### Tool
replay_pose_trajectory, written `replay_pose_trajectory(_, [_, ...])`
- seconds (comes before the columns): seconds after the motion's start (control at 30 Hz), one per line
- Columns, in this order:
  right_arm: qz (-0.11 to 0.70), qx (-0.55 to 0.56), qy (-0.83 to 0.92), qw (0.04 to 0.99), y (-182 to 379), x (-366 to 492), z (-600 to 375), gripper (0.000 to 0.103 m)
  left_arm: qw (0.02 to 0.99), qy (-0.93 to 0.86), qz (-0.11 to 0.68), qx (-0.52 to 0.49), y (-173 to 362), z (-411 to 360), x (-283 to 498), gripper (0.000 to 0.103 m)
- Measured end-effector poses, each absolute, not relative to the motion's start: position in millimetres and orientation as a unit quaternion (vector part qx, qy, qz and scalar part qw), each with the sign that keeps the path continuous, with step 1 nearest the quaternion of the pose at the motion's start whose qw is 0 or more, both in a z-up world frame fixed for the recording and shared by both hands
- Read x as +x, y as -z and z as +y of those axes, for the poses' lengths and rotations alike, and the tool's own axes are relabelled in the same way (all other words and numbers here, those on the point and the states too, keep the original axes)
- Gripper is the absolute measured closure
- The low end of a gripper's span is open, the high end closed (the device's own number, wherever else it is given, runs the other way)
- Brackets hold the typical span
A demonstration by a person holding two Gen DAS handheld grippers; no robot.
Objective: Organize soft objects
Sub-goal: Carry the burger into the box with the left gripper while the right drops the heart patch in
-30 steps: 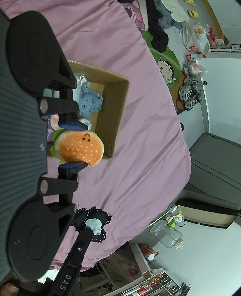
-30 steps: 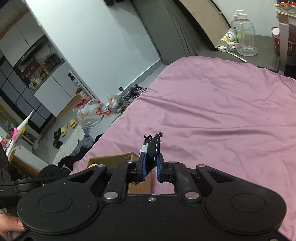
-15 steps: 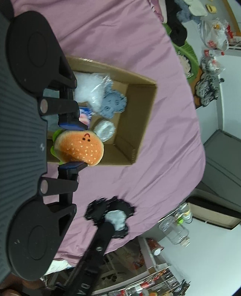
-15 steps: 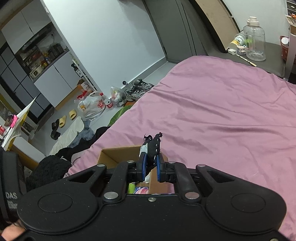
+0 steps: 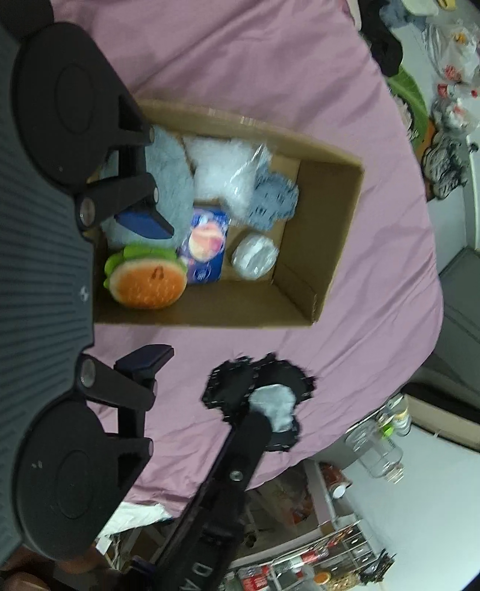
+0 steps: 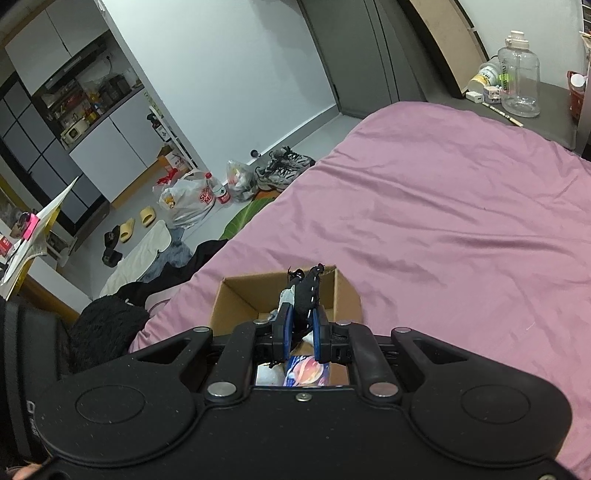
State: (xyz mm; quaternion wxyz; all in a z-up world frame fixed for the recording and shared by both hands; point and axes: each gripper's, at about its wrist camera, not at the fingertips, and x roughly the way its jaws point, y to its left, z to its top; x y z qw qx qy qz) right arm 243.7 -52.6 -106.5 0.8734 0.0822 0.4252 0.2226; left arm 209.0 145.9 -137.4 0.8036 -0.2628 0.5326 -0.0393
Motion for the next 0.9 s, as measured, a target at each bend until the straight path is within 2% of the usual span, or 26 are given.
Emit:
replay_pose_trajectory(0.4, [0.438,0.080,-0.245,0.861,110.9,237.2,-27.2,0.090,0.826,-0.019,0.504,-0.251,111.5,186.0,199.1,0.041])
replay_pose_trajectory(0.47, [0.439,0.081,-0.255,0.858,109.2,236.5,-22.5,0.084,0.828,-0.024,0.501,-0.248,107.7,188.7,197.6,0.041])
replay_pose_trajectory(0.53, [0.442,0.083,-0.258,0.855,108.2,236.4,-20.2,0.072,0.831,-0.029,0.499,-0.245,103.8,190.9,196.1,0.041])
replay_pose_trajectory(0.57, [0.442,0.083,-0.254,0.856,107.4,235.8,-20.7,0.062,0.832,-0.031,0.498,-0.243,101.8,191.1,195.5,0.041])
replay_pose_trajectory(0.6, [0.440,0.082,-0.249,0.859,106.6,235.2,-22.0,0.058,0.833,-0.033,0.496,-0.242,99.7,191.2,195.0,0.041])
replay_pose_trajectory(0.63, [0.437,0.080,-0.248,0.861,105.2,233.8,-23.9,0.058,0.835,-0.036,0.495,-0.240,97.8,190.8,194.6,0.040])
replay_pose_trajectory(0.7, [0.437,0.082,-0.249,0.860,103.2,231.7,-28.2,0.058,0.838,-0.039,0.491,-0.236,95.2,189.3,194.0,0.033])
replay_pose_trajectory(0.9, [0.431,0.087,-0.242,0.865,95.8,223.9,-48.4,0.055,0.844,-0.048,0.483,-0.228,88.0,180.0,190.9,0.029])
